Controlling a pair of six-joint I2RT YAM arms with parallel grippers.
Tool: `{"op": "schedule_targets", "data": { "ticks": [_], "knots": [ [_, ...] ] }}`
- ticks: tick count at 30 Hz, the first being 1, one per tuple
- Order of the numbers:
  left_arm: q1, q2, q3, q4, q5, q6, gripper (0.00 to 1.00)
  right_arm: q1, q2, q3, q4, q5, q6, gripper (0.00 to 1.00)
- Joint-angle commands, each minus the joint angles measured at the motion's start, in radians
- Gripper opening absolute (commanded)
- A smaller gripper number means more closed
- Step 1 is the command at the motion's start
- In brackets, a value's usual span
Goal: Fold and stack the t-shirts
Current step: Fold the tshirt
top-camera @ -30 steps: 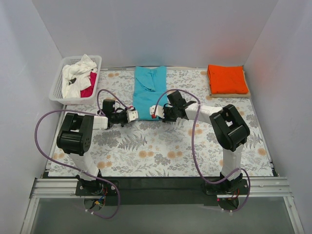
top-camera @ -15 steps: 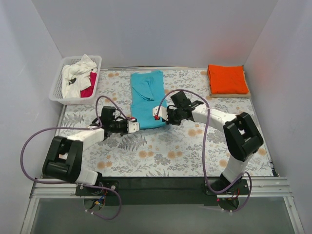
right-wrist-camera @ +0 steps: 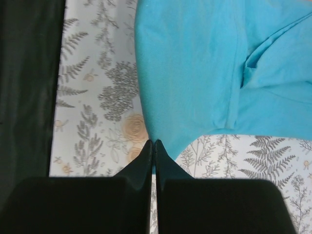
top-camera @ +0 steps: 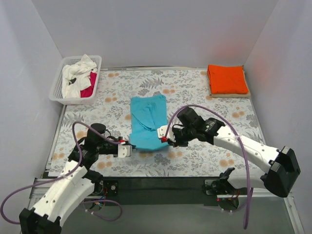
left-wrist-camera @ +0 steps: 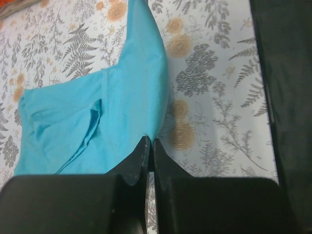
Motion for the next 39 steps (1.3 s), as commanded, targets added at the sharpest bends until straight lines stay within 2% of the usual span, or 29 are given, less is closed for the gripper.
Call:
{"op": "schedule_targets", "data": {
  "ticks": [1,6,10,19,23,30,36,39],
  "knots": [
    [-0.007,-0.104,0.028,-0.212,0.058,-0.024,0.0,0.029,-0.059,-0.009,-0.077,-0.051,0.06,0.01],
    [-0.007,-0.178,0.067,-0.289,0.049,-0.075,0.0,0.029,-0.078,0.045,-0.126,-0.04,0.047,0.01],
    [-0.007,-0.163,0.09,-0.165,-0.017,-0.265,0.0,0.028,-0.058,0.123,-0.132,-0.029,0.047,0.01],
    [-0.005,-0.046,0.134,-0.025,-0.021,-0.345,0.0,0.011,-0.006,0.21,-0.129,0.001,-0.009,0.01],
    [0.004,0.017,0.153,-0.011,0.007,-0.345,0.0,-0.024,0.048,0.246,-0.131,-0.014,-0.035,0.01],
    [0.094,0.132,0.176,0.064,0.036,-0.423,0.0,-0.089,0.132,0.336,-0.135,-0.032,-0.085,0.01],
    [0.202,0.253,0.252,0.079,0.107,-0.434,0.0,-0.123,0.203,0.405,-0.138,-0.052,-0.116,0.01],
    [0.22,0.305,0.28,0.098,0.121,-0.434,0.0,-0.139,0.236,0.428,-0.135,-0.054,-0.134,0.01]
  ]
}}
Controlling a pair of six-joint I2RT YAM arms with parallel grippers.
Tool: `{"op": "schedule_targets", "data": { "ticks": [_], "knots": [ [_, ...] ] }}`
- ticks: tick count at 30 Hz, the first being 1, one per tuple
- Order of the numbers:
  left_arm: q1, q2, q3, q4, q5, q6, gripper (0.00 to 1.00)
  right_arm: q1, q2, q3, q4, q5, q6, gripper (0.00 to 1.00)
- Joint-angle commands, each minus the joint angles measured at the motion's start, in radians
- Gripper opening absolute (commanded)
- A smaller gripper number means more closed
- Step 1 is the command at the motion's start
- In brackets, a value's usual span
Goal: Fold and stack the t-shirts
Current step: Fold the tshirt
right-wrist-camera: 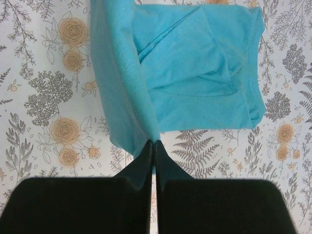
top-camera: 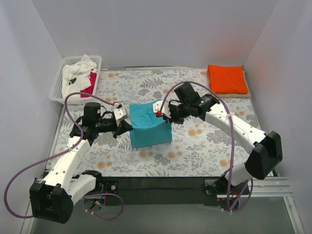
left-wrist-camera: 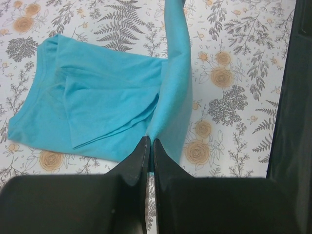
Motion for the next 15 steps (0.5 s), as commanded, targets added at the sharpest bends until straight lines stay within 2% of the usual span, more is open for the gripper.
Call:
{"op": "schedule_targets", "data": {
  "ticks": [1,15],
  "knots": [
    [0.026,0.034,0.058,0.043,0.063,-0.014,0.0,-0.025,0.043,0.079,-0.007,-0.029,-0.042,0.01],
    [0.089,0.274,0.154,0.222,0.078,-0.117,0.0,-0.111,0.238,0.287,-0.013,-0.065,-0.118,0.01]
  ]
}}
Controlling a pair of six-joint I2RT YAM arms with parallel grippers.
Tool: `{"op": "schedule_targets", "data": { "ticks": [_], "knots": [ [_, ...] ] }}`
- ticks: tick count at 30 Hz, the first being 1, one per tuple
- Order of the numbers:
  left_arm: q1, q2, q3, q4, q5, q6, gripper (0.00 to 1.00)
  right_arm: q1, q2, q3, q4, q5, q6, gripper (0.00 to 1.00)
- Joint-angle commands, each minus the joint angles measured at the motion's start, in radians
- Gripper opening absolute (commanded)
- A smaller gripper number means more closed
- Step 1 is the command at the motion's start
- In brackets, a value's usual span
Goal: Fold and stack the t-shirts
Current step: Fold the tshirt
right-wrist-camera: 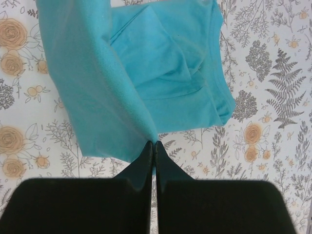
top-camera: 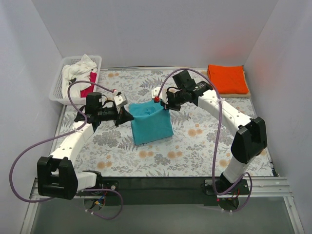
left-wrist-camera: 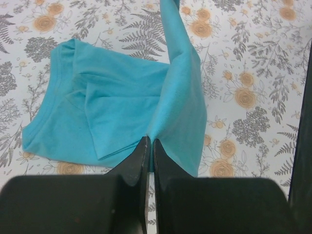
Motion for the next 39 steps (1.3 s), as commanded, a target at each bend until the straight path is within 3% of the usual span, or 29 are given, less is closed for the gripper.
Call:
{"op": "schedule_targets", "data": {
  "ticks": [1,10,23,31,32,33,35,36,39],
  "knots": [
    [0.03,0.054,0.065,0.082,0.037,-0.047,0.0,-0.018,0.042,0.088,-0.006,-0.033,-0.052,0.01],
    [0.077,0.233,0.127,0.195,0.038,-0.108,0.0,-0.057,0.224,0.264,-0.006,-0.043,-0.093,0.01],
    [0.112,0.534,0.203,0.391,-0.073,-0.226,0.0,-0.107,0.536,0.517,0.013,-0.008,-0.118,0.01],
    [0.119,0.69,0.318,0.408,-0.146,-0.275,0.0,-0.115,0.641,0.556,0.146,0.053,-0.064,0.02],
    [0.119,0.733,0.358,0.396,-0.165,-0.291,0.02,-0.115,0.648,0.557,0.152,0.058,-0.055,0.06],
    [0.119,0.756,0.392,0.376,-0.173,-0.298,0.06,-0.115,0.651,0.561,0.16,0.067,-0.044,0.24],
    [0.119,0.811,0.467,0.335,-0.197,-0.359,0.2,-0.117,0.654,0.562,0.203,0.115,-0.003,0.39],
    [0.119,0.822,0.488,0.309,-0.205,-0.37,0.26,-0.121,0.649,0.567,0.215,0.127,0.016,0.56],
    [0.121,0.807,0.525,0.286,-0.234,-0.43,0.36,-0.133,0.593,0.576,0.229,0.147,0.086,0.71]
  ]
}}
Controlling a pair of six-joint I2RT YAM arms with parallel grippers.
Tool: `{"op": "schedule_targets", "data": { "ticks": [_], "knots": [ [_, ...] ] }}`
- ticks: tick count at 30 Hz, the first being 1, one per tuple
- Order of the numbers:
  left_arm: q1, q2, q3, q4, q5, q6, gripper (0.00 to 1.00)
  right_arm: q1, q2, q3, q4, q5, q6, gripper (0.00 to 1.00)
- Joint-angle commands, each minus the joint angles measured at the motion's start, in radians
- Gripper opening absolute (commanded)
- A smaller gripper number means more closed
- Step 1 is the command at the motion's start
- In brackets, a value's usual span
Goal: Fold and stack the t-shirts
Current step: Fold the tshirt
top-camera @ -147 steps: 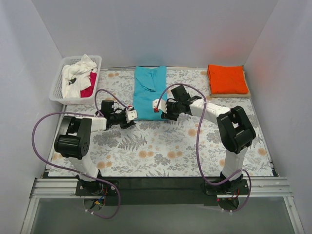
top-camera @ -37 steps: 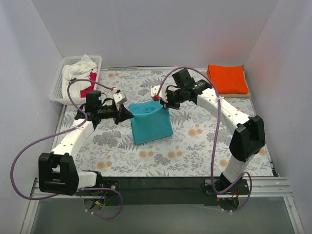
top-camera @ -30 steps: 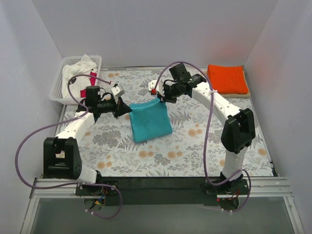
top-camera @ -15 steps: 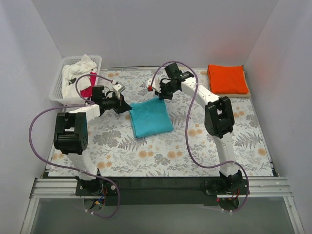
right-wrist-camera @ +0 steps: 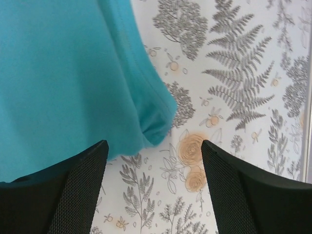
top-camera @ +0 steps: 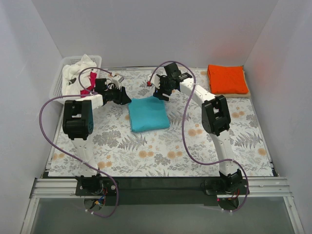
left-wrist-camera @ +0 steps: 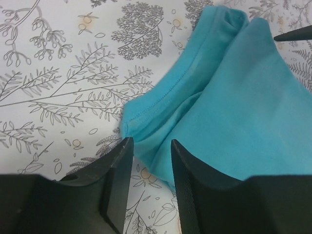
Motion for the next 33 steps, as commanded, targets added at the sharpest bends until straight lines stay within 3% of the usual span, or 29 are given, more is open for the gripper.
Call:
{"op": "schedule_targets", "data": {
  "ticks": [1,5,9,13,18,22,26,33],
  "knots": [
    [0.008,-0.059,0.055,-0.044,-0.054,-0.095,0.36,-0.022,-0.08,0.041,0.072,0.043,0.097,0.71],
    [0.008,-0.168,0.027,-0.063,-0.045,-0.195,0.38,-0.036,-0.205,-0.038,0.067,0.0,0.209,0.65],
    [-0.003,-0.274,-0.066,-0.025,0.069,-0.386,0.33,-0.048,-0.301,-0.118,0.043,-0.147,0.439,0.45],
    [-0.016,-0.315,-0.201,0.157,0.104,-0.54,0.26,-0.05,-0.268,-0.114,0.041,-0.345,0.623,0.35],
    [-0.035,-0.236,-0.197,0.251,0.099,-0.628,0.25,-0.052,-0.141,-0.04,0.078,-0.486,0.761,0.34],
    [-0.046,-0.127,-0.168,0.366,0.096,-0.709,0.25,-0.065,-0.041,-0.034,0.209,-0.564,0.896,0.32],
    [-0.049,0.002,-0.128,0.433,0.08,-0.778,0.24,-0.088,0.057,-0.037,0.376,-0.586,1.06,0.32],
    [-0.046,0.169,-0.022,0.4,0.018,-0.793,0.24,-0.13,0.191,-0.019,0.437,-0.517,1.093,0.33]
  ]
}}
